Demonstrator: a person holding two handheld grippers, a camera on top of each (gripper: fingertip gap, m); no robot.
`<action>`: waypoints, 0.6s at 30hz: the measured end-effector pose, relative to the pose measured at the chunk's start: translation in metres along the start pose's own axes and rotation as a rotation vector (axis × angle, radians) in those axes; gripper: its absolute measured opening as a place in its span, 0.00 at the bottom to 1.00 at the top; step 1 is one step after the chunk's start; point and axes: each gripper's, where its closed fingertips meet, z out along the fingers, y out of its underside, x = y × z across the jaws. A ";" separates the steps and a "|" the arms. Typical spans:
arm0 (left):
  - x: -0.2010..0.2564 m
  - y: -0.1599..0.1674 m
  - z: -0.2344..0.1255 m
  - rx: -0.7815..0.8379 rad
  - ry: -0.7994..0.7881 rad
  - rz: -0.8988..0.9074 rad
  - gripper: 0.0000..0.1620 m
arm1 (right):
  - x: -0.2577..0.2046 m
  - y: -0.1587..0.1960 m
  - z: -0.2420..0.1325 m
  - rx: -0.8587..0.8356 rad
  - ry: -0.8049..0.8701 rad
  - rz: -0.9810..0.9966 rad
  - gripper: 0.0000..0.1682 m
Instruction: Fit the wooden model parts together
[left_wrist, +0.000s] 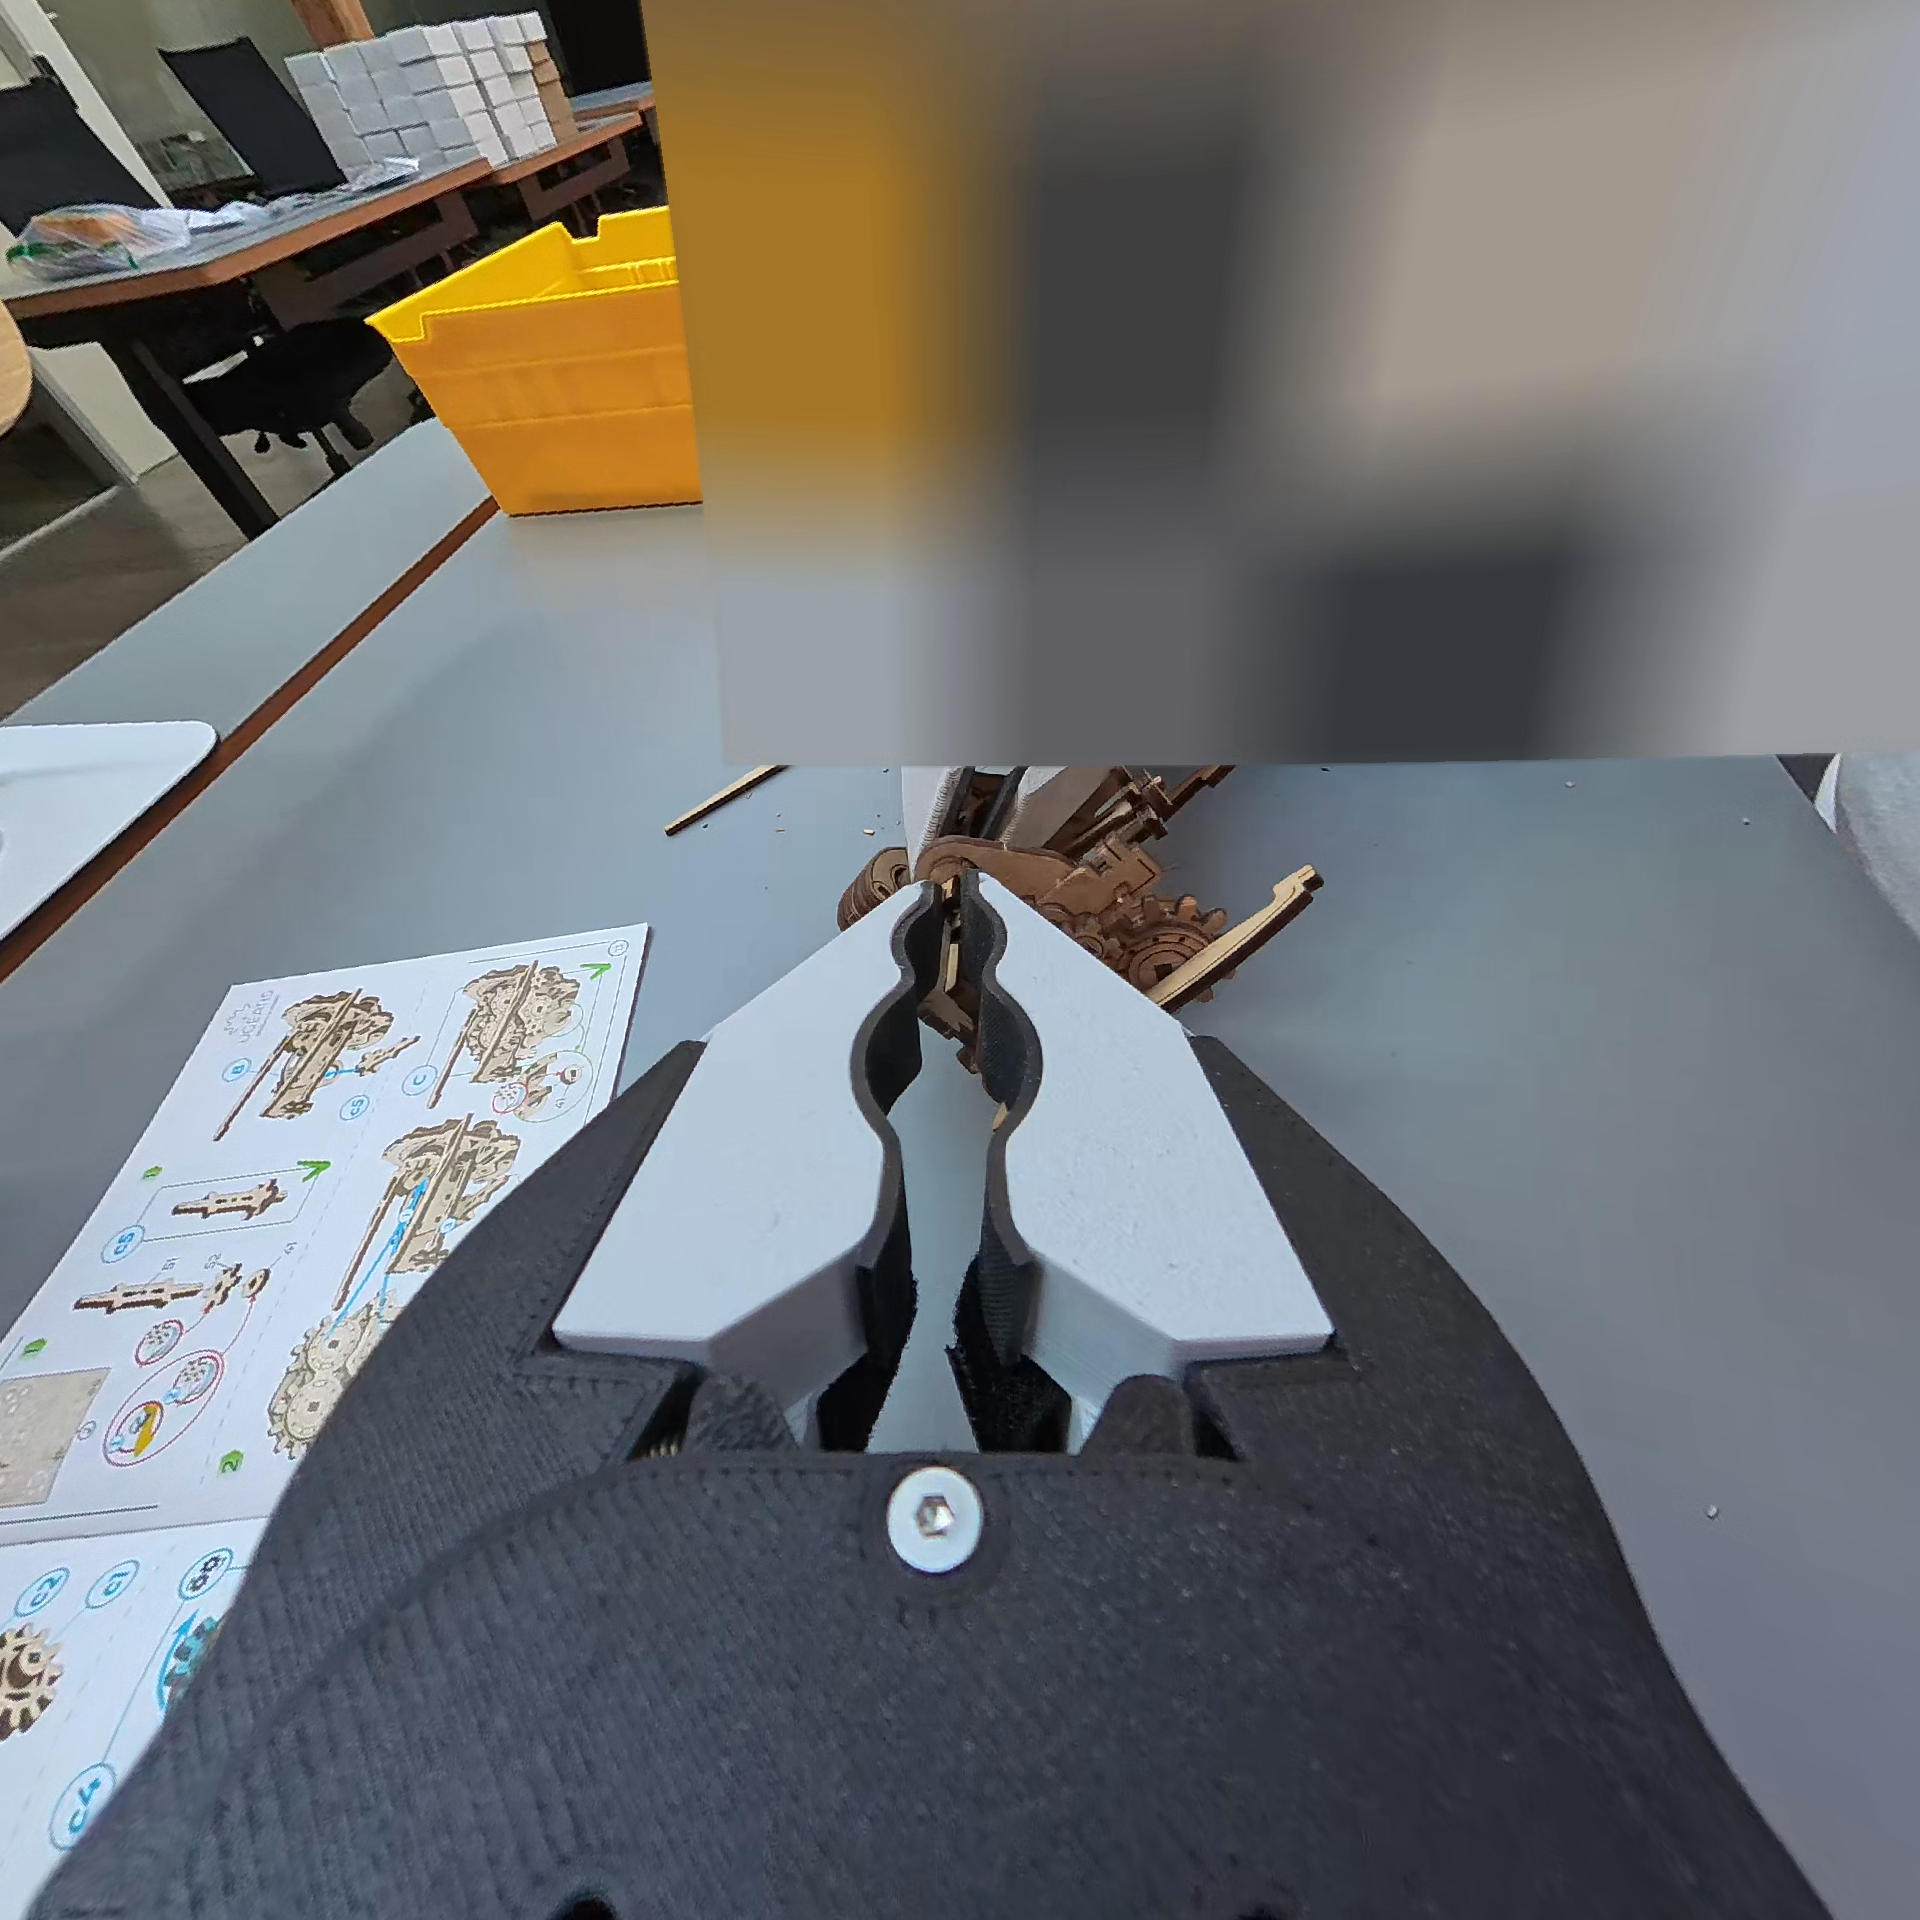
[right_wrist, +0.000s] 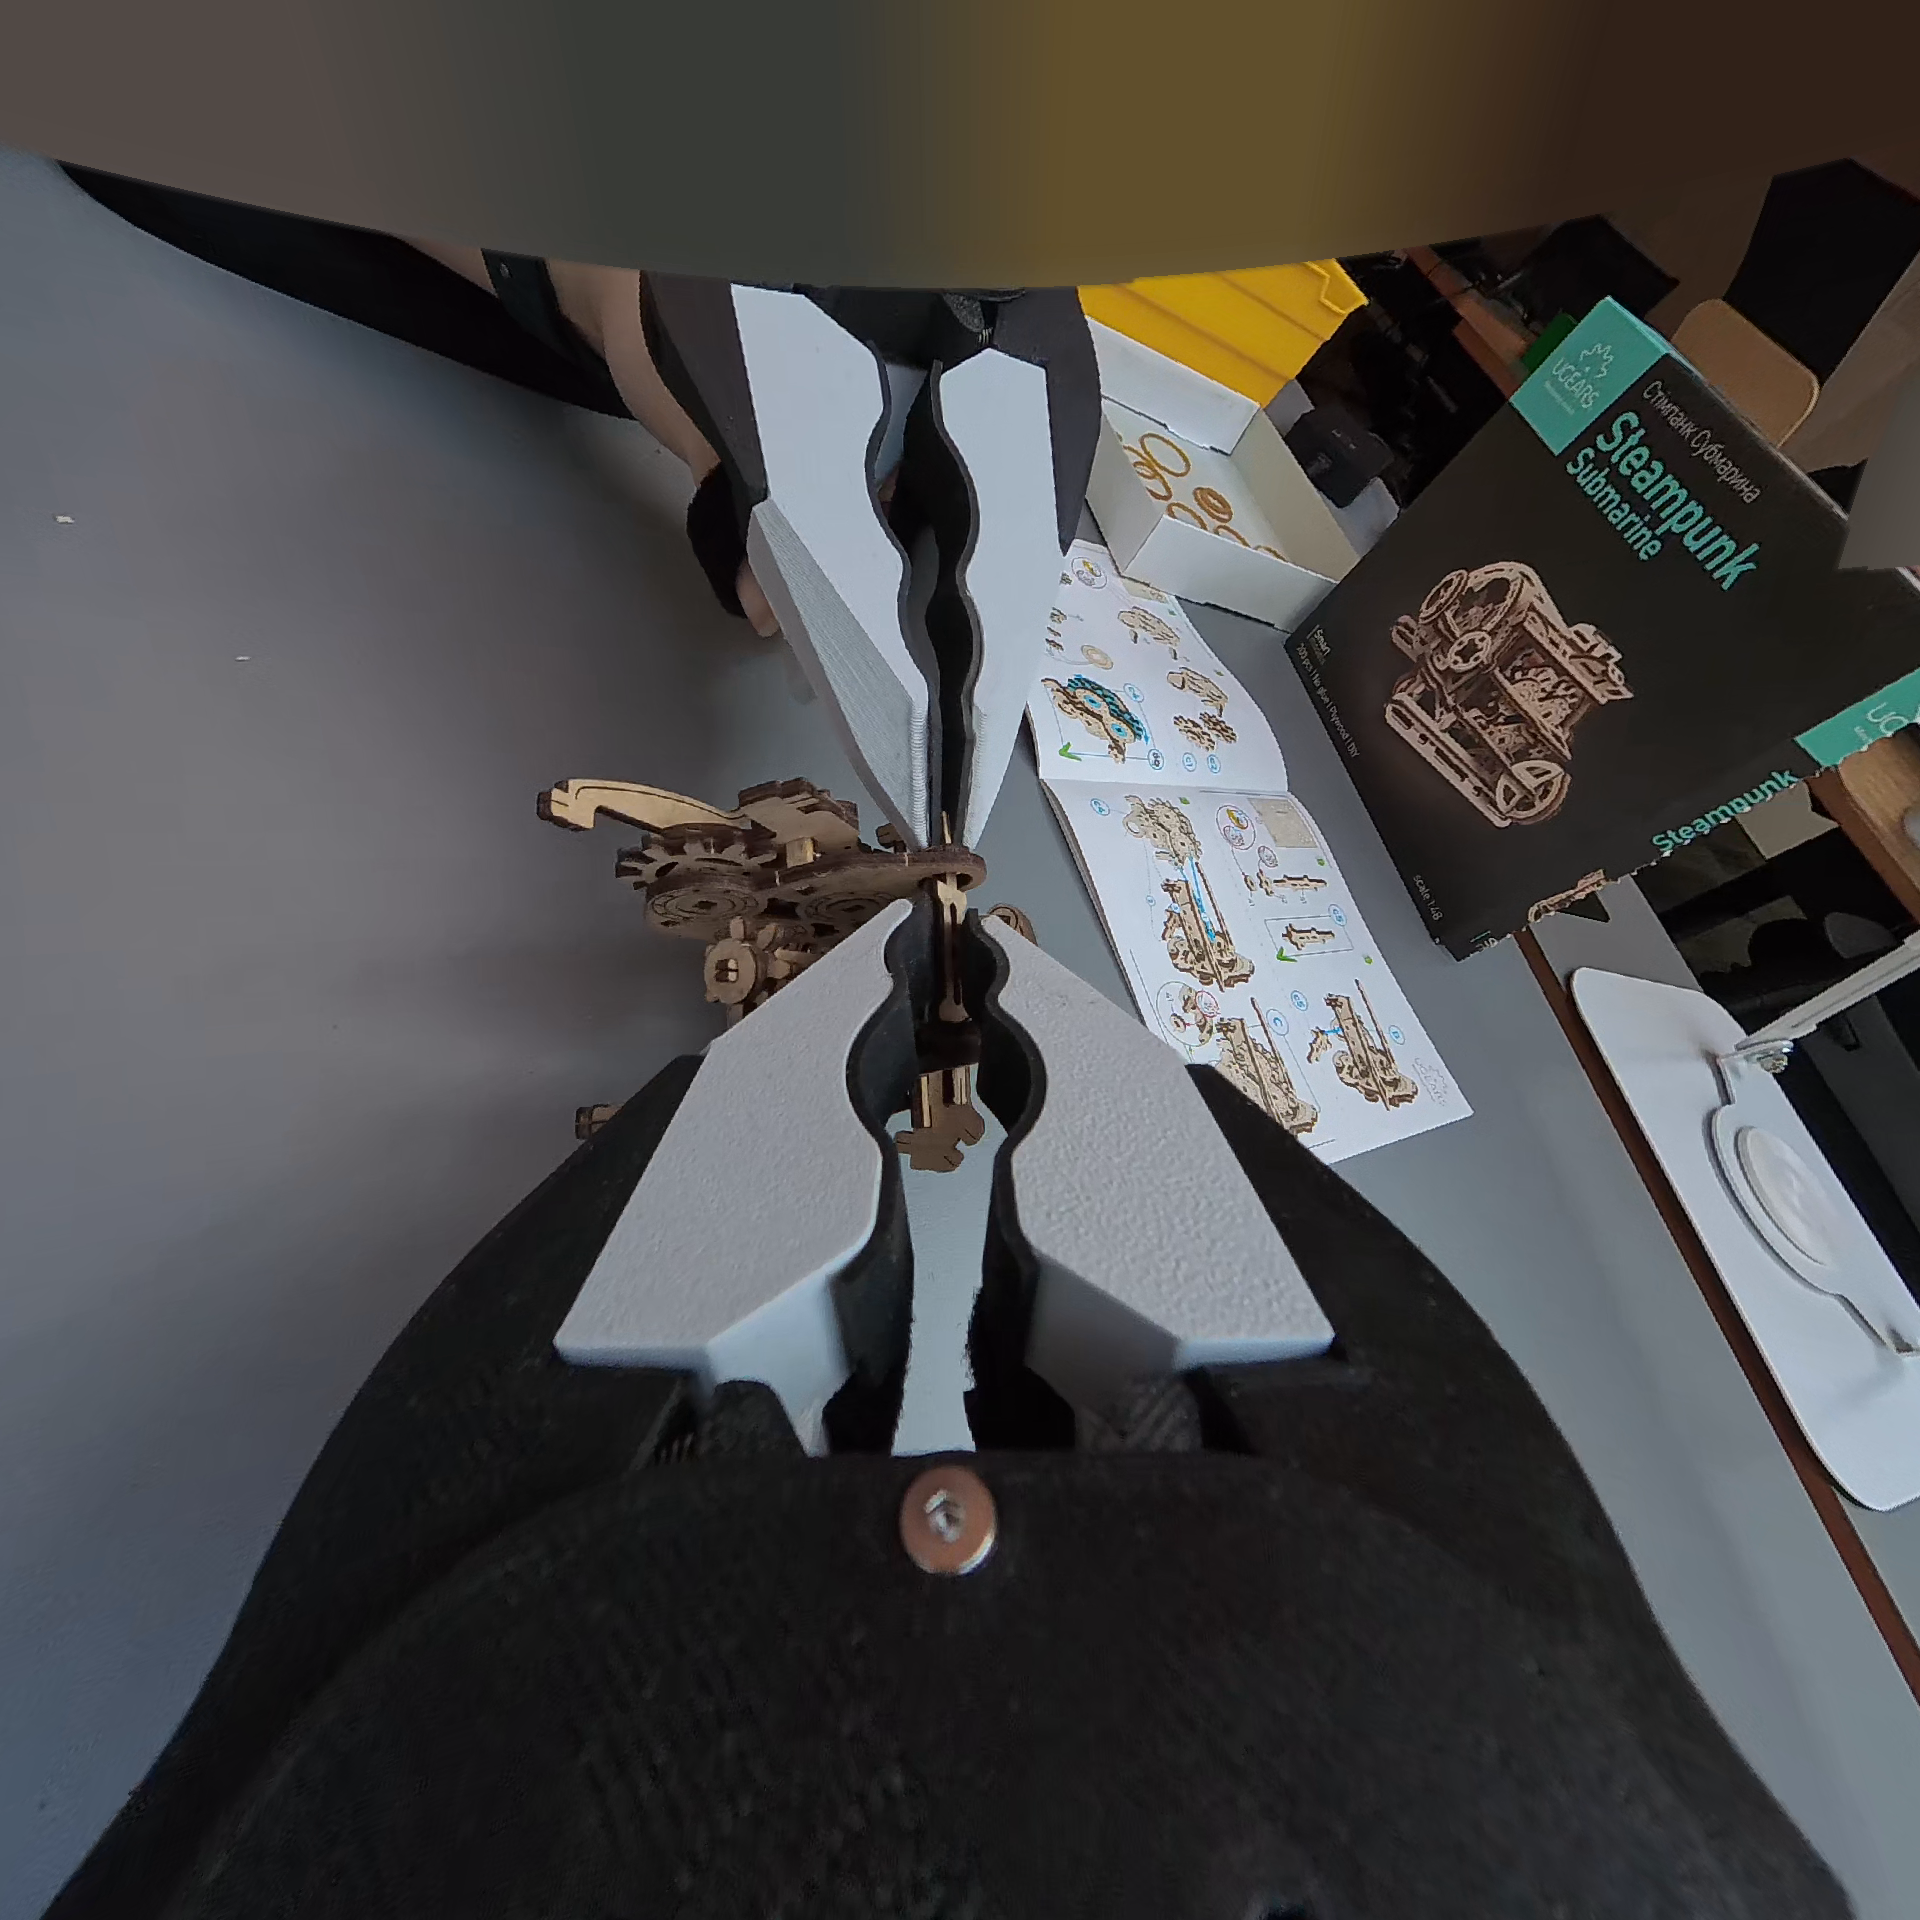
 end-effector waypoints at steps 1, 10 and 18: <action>0.000 0.000 0.000 0.001 -0.001 -0.001 0.01 | -0.001 0.000 0.000 -0.002 -0.003 0.001 0.00; -0.001 -0.002 0.000 0.006 -0.012 -0.010 0.01 | -0.001 -0.001 0.000 -0.002 -0.006 0.022 0.00; -0.001 -0.004 -0.005 -0.006 -0.004 0.046 0.01 | 0.003 -0.002 0.002 -0.023 0.122 -0.249 0.01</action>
